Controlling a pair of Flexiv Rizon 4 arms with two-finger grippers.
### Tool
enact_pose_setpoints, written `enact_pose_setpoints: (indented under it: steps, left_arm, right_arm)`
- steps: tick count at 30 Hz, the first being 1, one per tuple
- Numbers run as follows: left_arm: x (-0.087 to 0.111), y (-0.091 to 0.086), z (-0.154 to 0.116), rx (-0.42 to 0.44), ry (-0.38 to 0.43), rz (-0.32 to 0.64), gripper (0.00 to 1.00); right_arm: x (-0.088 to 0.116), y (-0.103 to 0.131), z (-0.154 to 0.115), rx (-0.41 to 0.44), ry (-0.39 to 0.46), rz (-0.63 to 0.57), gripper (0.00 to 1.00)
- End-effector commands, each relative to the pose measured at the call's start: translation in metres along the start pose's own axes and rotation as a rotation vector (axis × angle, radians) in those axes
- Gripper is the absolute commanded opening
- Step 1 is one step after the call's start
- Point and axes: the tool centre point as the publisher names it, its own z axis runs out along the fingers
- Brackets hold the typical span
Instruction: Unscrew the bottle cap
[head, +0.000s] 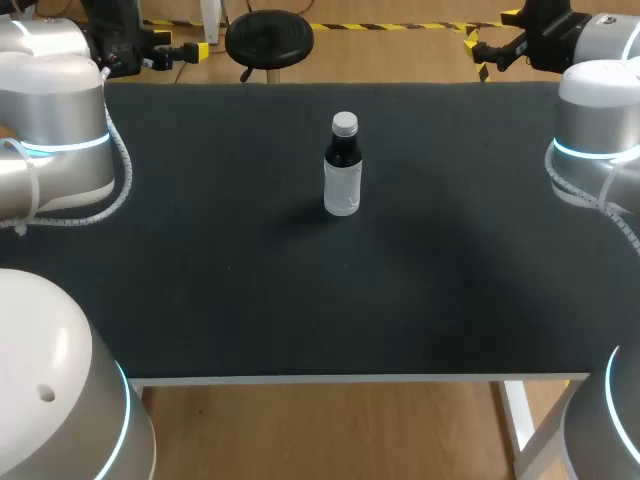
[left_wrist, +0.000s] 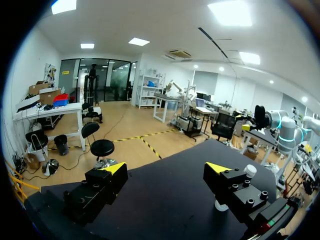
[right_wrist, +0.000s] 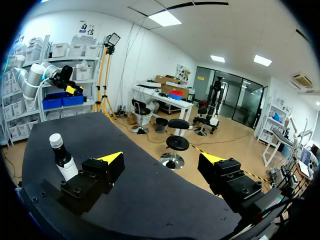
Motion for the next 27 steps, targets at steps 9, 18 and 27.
enact_pose_setpoints:
  steps: [9, 18, 27]
  left_arm:
    - [0.0, -0.001, 0.0, -0.003, 0.001, -0.001, 1.0]
    - [0.004, 0.002, 0.0, 0.036, 0.082, 0.043, 1.0]
    - [0.027, 0.012, 0.004, 0.192, 0.335, 0.24, 1.0]
  right_arm:
    - [0.0, 0.0, 0.0, 0.0, 0.0, 0.0, 1.0]
    - [0.0, 0.0, 0.0, 0.0, 0.0, 0.0, 1.0]
    - [0.0, 0.0, 0.0, 0.0, 0.0, 0.0, 1.0]
